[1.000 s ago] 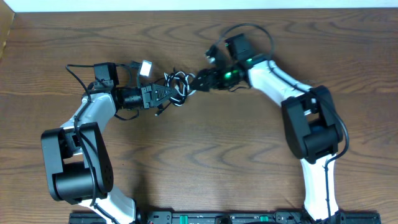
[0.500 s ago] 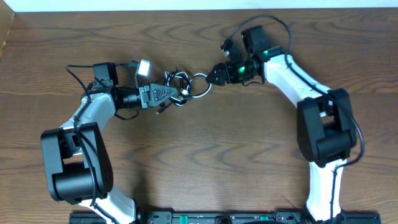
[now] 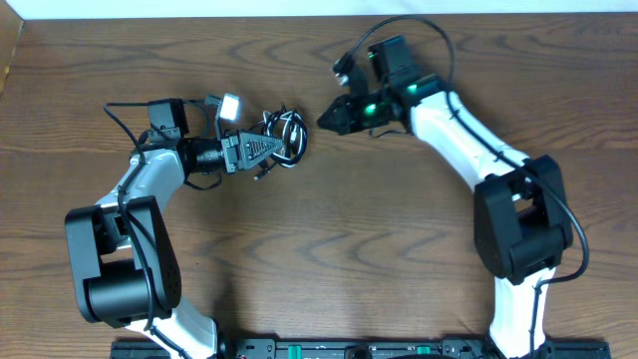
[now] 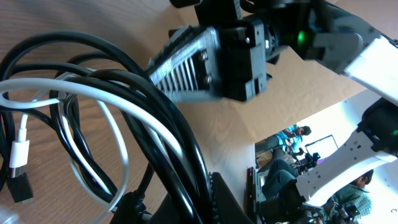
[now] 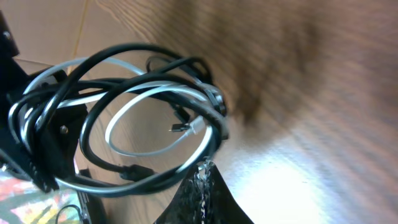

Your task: Untangle cables

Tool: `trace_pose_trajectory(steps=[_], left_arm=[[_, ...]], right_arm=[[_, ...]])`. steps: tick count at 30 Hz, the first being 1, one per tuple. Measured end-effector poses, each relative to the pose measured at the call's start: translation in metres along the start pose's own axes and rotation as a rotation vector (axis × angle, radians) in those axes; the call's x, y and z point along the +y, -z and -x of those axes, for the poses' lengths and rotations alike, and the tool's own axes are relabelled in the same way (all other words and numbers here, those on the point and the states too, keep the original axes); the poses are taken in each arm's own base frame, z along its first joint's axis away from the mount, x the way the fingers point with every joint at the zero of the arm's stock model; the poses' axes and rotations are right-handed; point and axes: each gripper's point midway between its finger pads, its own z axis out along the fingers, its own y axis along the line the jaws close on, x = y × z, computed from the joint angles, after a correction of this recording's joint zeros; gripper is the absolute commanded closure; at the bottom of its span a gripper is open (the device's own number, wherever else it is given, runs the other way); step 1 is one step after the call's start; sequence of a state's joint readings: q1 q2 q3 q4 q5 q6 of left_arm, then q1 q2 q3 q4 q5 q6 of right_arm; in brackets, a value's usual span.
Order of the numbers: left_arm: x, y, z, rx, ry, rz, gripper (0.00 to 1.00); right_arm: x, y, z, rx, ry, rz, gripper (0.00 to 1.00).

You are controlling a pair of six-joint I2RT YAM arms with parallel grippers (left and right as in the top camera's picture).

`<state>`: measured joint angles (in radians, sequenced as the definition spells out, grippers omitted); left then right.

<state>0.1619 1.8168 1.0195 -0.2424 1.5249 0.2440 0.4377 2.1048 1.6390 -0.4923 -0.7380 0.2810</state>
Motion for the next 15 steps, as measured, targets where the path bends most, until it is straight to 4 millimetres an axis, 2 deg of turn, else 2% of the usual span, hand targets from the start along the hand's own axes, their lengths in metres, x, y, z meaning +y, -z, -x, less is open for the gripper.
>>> trace_pose_trajectory(steps=[4,7,11,15], left_arm=[[0.0,0.0,0.0,0.0,-0.001,0.0,0.93],[0.0,0.0,0.0,0.0,-0.001,0.0,0.93],[0.0,0.0,0.0,0.0,0.0,0.002,0.93],[0.0,0.0,0.0,0.0,-0.001,0.002,0.93]], right_arm=[[0.011,-0.015,-0.002,-0.008,-0.002,-0.032,0.99],[0.018,-0.02,0.009,-0.056,0.017,-0.039,0.99],[0.019,-0.015,0.032,-0.143,0.0,-0.032,0.99],[0.011,-0.002,0.055,-0.23,-0.05,-0.027,0.99]])
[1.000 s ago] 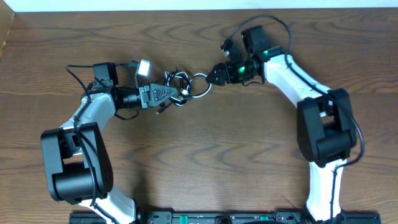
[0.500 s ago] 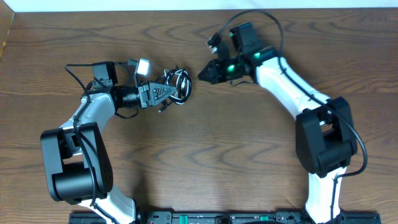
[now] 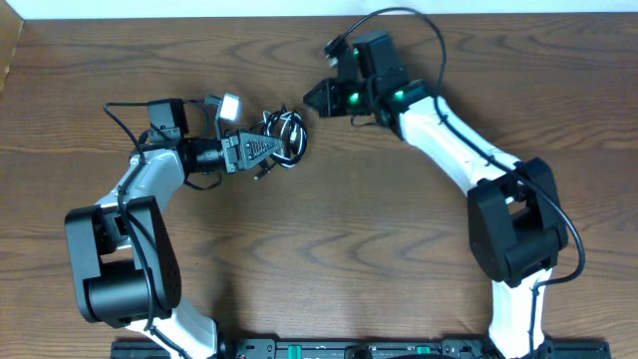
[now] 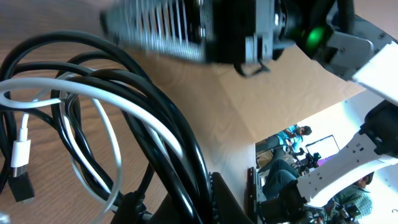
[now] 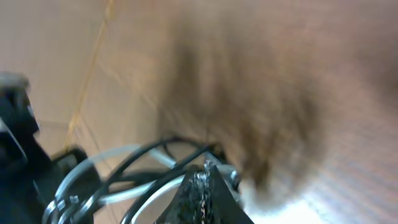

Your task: Untangle cables

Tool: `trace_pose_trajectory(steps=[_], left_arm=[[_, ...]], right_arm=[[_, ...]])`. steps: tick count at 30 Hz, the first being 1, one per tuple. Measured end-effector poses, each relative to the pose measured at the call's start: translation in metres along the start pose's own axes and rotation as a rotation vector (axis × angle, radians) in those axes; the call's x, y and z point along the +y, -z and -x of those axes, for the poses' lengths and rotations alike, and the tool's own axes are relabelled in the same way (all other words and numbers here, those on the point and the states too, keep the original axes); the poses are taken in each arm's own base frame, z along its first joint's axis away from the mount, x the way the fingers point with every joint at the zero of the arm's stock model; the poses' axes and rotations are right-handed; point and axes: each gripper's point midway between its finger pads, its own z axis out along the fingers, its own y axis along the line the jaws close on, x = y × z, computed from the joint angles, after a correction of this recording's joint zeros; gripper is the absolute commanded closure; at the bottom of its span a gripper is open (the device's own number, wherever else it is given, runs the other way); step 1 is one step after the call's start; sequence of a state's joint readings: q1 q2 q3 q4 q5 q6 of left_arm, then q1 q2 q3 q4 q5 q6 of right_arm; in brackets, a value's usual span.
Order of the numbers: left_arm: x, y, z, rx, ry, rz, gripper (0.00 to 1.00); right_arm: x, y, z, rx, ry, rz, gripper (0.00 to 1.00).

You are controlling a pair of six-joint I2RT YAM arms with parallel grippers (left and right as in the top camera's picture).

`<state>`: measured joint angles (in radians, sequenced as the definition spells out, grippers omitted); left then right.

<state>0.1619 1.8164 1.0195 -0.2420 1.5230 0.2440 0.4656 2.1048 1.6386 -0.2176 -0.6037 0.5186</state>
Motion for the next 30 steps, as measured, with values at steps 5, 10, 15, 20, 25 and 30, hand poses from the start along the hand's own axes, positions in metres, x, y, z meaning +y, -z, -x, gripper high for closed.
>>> trace_pose_trajectory(steps=[5,10,15,20,25,30], left_arm=[[0.0,0.0,0.0,0.0,0.0,0.002,0.93],[0.0,0.0,0.0,0.0,0.0,0.002,0.93],[0.0,0.0,0.0,0.0,0.0,0.002,0.92],[0.0,0.0,0.0,0.0,0.0,0.002,0.93],[0.0,0.0,0.0,0.0,0.0,0.002,0.93],[0.0,0.0,0.0,0.0,0.0,0.002,0.93]], right_arm=[[-0.001,0.004,0.017,-0.059,-0.011,0.01,0.99],[0.011,-0.005,-0.001,-0.009,-0.016,0.015,0.99],[0.016,-0.012,-0.024,0.066,-0.017,0.004,0.99],[0.019,-0.016,-0.038,0.109,-0.001,-0.002,0.99],[0.03,-0.017,-0.047,0.146,0.004,0.044,0.99],[0.045,-0.017,-0.056,0.188,0.009,0.112,0.99]])
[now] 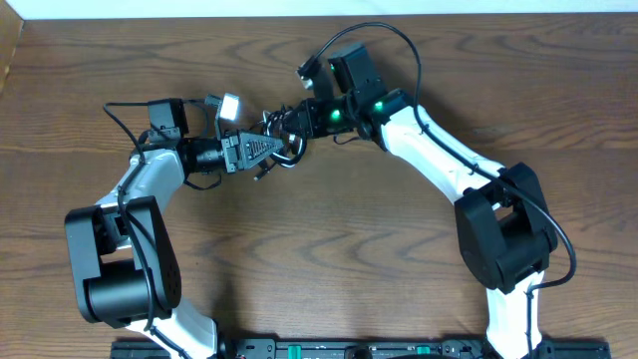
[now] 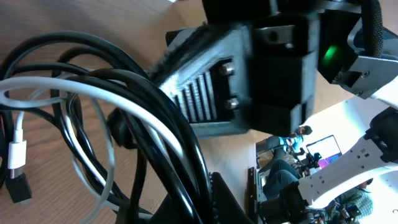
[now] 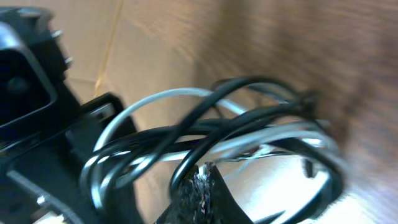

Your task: Untangle cables

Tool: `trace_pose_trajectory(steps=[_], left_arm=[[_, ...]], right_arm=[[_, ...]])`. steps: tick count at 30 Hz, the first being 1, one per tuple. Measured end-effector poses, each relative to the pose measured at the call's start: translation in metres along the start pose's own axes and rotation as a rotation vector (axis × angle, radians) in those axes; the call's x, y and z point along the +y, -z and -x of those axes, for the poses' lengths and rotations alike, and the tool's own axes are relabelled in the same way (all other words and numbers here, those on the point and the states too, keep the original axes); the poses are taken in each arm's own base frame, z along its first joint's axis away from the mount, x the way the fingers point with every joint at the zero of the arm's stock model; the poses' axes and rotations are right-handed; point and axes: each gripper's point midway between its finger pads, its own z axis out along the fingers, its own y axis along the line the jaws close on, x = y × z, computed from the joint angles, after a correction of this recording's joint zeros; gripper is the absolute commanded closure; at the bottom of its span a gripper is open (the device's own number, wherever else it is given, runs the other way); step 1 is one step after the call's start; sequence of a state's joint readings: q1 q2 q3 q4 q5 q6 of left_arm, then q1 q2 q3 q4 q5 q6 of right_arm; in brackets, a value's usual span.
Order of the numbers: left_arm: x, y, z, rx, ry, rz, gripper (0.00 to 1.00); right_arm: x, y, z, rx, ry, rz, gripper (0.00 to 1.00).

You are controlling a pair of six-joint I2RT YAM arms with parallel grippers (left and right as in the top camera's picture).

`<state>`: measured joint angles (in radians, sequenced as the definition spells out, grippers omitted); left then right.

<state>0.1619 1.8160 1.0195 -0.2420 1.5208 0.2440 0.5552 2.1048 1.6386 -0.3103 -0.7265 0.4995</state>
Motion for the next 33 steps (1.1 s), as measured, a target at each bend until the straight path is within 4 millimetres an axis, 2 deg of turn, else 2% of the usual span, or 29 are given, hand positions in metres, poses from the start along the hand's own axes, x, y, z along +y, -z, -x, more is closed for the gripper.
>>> trace_pose_trajectory(steps=[3,8,13,17,22,23,29,33], left_arm=[[0.0,0.0,0.0,0.0,0.0,0.0,0.93],[0.0,0.001,0.001,-0.003,-0.004,0.002,0.93],[0.0,0.001,0.001,-0.002,-0.004,0.001,0.93],[0.0,0.001,0.001,-0.002,-0.004,0.001,0.92],[0.0,0.001,0.001,-0.002,-0.004,0.001,0.93],[0.0,0.001,0.001,-0.002,-0.004,0.001,0.92],[0.0,0.001,0.001,-0.002,-0.004,0.001,0.92],[0.0,0.001,0.001,-0.002,-0.004,0.001,0.93]], right_arm=[[0.018,0.002,0.006,-0.009,0.062,0.1,0.99],[0.038,0.024,0.026,-0.047,0.158,0.269,0.99],[0.027,0.042,0.033,-0.048,0.134,0.301,0.98],[0.007,0.048,0.029,-0.029,0.045,0.251,0.96],[-0.012,0.043,0.023,-0.017,-0.037,0.156,0.66],[-0.012,0.042,0.023,-0.019,-0.035,0.15,0.63],[-0.003,0.034,0.025,-0.034,-0.009,0.15,0.56],[0.002,0.027,0.024,-0.039,-0.031,0.138,0.55]])
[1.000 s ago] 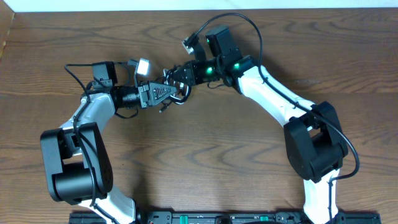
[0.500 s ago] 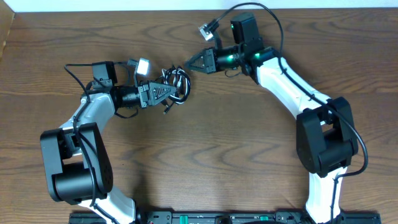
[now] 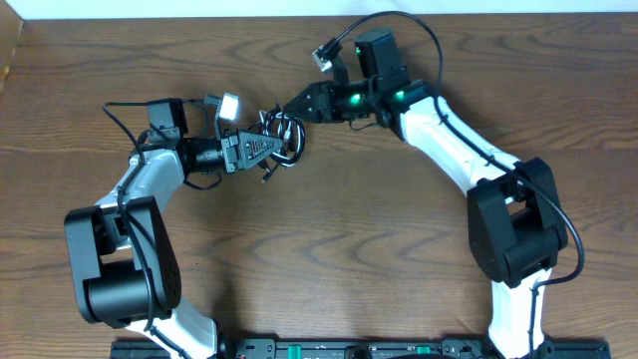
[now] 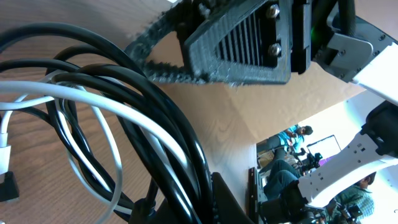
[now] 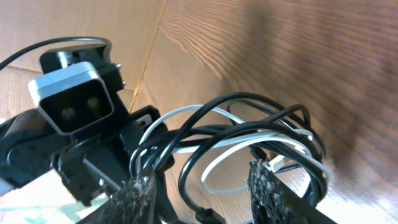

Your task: Untangle cables

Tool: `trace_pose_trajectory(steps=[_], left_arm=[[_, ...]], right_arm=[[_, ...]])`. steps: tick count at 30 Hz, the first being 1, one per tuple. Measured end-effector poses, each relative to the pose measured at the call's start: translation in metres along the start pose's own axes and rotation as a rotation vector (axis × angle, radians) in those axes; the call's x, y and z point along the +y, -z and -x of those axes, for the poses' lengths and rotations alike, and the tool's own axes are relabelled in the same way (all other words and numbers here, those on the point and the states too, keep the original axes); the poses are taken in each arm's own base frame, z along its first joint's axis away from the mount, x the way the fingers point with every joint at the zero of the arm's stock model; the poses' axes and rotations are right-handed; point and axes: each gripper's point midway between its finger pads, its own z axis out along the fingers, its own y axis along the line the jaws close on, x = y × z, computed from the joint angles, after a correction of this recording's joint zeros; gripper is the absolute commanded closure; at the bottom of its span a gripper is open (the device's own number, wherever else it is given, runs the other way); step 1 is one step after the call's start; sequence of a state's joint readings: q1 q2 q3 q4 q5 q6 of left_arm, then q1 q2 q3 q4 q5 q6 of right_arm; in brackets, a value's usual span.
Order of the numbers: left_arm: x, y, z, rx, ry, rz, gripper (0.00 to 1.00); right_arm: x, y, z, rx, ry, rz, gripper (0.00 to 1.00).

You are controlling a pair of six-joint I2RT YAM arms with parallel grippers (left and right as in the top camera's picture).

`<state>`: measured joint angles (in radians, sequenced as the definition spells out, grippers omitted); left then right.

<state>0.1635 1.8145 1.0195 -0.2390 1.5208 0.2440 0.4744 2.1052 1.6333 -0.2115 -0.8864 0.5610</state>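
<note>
A tangled bundle of black and white cables [image 3: 288,136] lies left of the table's middle. My left gripper [image 3: 271,146] is shut on its left side, and in the left wrist view the black strands [image 4: 93,106] run down between its fingers [image 4: 227,202]. My right gripper [image 3: 290,109] hovers at the bundle's upper right edge, open. The right wrist view has its two fingers [image 5: 266,186] spread wide, with the cable loops [image 5: 236,134] just beyond and partly between them. The same open gripper [image 4: 233,37] shows over the bundle from the left wrist.
The wooden table [image 3: 329,249] stretches around both arms, with its far edge along the top. The left wrist's camera block [image 5: 68,93] sits close behind the bundle. The right arm's own black cable [image 3: 404,20] loops above its wrist.
My right gripper was shut with its tip against the bundle's top. Now it is open and a little further up and right. The left gripper still holds the bundle in the same place.
My right gripper, shut, was well right of the bundle, then higher and closer. Then it was against the cables, still shut. Now it stands open at the bundle's upper right edge. My left gripper has kept its grip throughout, and the bundle has barely shifted.
</note>
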Motion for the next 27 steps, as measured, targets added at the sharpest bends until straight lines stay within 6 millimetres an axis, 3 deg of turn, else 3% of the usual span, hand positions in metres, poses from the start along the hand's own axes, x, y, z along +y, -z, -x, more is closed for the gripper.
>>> trace_pose_trajectory(steps=[4,10,14,18,27], left_arm=[[0.0,0.0,0.0,0.0,0.0,0.0,0.93],[0.0,0.0,0.0,-0.001,0.0,0.001,0.93],[0.0,0.0,0.0,-0.001,0.0,0.001,0.92],[0.0,0.0,0.0,-0.001,0.0,0.001,0.92],[0.0,0.0,0.0,-0.001,0.0,0.001,0.93]], right_arm=[[0.0,-0.011,-0.003,-0.012,-0.027,-0.047,0.57],[-0.004,-0.023,-0.008,-0.03,-0.069,-0.12,0.78],[-0.01,-0.025,-0.012,-0.034,-0.104,-0.162,0.84],[-0.017,-0.024,-0.014,-0.035,-0.136,-0.196,0.99],[-0.037,-0.012,-0.014,-0.045,-0.19,-0.266,0.99]])
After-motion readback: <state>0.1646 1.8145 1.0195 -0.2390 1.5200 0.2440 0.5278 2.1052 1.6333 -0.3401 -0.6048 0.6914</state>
